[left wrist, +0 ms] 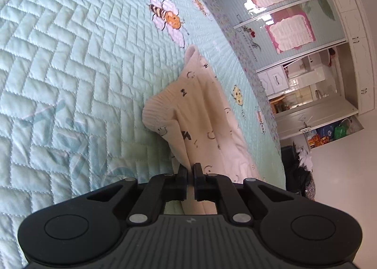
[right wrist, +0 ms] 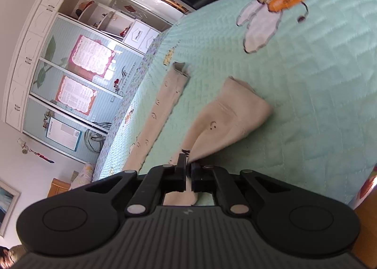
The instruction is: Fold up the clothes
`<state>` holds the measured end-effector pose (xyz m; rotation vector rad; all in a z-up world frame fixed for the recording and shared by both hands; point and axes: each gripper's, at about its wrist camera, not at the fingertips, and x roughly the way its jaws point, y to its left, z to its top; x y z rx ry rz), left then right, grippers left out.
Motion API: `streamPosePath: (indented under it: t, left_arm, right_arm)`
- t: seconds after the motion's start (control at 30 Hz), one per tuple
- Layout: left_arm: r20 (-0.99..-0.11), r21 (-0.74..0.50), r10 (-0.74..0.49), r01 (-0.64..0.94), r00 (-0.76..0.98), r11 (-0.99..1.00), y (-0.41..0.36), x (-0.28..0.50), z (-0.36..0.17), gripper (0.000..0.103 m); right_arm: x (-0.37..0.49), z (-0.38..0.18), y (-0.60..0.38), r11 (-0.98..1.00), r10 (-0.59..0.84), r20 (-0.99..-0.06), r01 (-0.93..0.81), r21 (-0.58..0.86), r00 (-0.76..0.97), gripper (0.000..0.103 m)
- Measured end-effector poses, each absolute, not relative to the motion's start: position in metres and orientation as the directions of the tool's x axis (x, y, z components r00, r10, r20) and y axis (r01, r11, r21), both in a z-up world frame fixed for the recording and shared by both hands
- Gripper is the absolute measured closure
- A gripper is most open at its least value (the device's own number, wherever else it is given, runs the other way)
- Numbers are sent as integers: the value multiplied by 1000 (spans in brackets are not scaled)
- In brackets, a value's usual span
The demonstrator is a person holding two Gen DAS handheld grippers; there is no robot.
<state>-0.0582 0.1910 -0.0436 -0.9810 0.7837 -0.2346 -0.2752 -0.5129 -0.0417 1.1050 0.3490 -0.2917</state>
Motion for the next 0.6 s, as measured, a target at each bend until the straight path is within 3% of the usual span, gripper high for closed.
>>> streamPosePath:
  t: [0.37, 0.43, 0.5, 0.6]
  left_arm:
    - [-505, -800, -492, -171, 709, 575, 198, -58, -36, 93]
    - [-523, -791, -489, -184, 698, 584, 197, -58, -42, 85]
    - [-540, -781, -482, -197, 690, 593, 196, -57, -47, 82]
    - [-540, -783, -485, -201, 688, 588, 196, -55, -51, 83]
  right_arm:
    - [-265, -29, -515, 422, -50, -424, 404, 812, 904, 98]
    - [-266, -31, -514, 410, -42, -432, 410, 815, 901, 93]
    - [-266, -34, -512, 401, -34, -436, 412, 818, 899, 80]
    - [-266, -39, -509, 393, -24, -439, 413, 822, 898, 78]
